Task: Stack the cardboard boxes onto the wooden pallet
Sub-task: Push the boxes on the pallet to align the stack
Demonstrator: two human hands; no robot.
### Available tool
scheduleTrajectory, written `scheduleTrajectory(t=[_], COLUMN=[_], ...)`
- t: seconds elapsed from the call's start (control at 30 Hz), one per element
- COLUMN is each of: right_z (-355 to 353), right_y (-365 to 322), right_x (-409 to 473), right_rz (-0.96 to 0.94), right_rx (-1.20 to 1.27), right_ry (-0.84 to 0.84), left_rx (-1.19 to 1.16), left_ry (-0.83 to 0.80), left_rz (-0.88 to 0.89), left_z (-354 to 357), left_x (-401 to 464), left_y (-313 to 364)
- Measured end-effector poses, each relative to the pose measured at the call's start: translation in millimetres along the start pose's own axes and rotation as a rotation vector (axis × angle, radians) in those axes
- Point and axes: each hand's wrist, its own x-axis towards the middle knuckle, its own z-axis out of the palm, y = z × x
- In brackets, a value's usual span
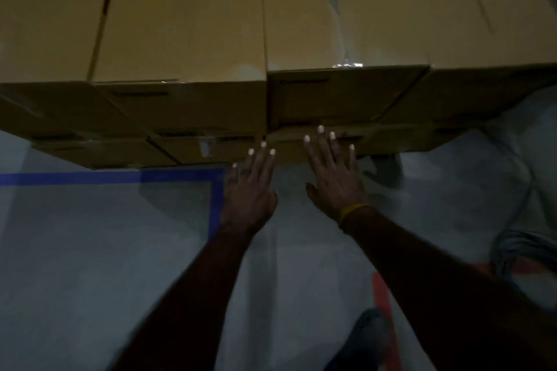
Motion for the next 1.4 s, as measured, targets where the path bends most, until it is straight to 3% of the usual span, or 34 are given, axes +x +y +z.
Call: scheduleTrajectory(t=[0.1,0.23,0.5,0.97,1.17,1.4], right_z=[24,56,99,104,88,8], right_y=[37,59,68,52,48,52], right_x=[-1,8,44,60,56,43], right_rz=[-0.065,-0.089,-0.098,-0.030,-0.018,-0.029], right_rx=[-0.012,-0.022,-0.046,-0.016,0.036,0.019], right_ry=[-0.082,-0.135,-0.122,-0.106,-0.108,0.215], left_rx=[0.063,0.176,0.271,0.399,0.314,0.247], left_ry=[-0.106,-0.127,-0.002,0.056,0.031,0.415], left_rz=[-0.062,-0.134,-0.155,-0.117,-0.107,0.137], left_z=[29,58,96,86,75,-20], left_x=[24,46,72,82,85,70], left_y=[35,51,26,2,19,36])
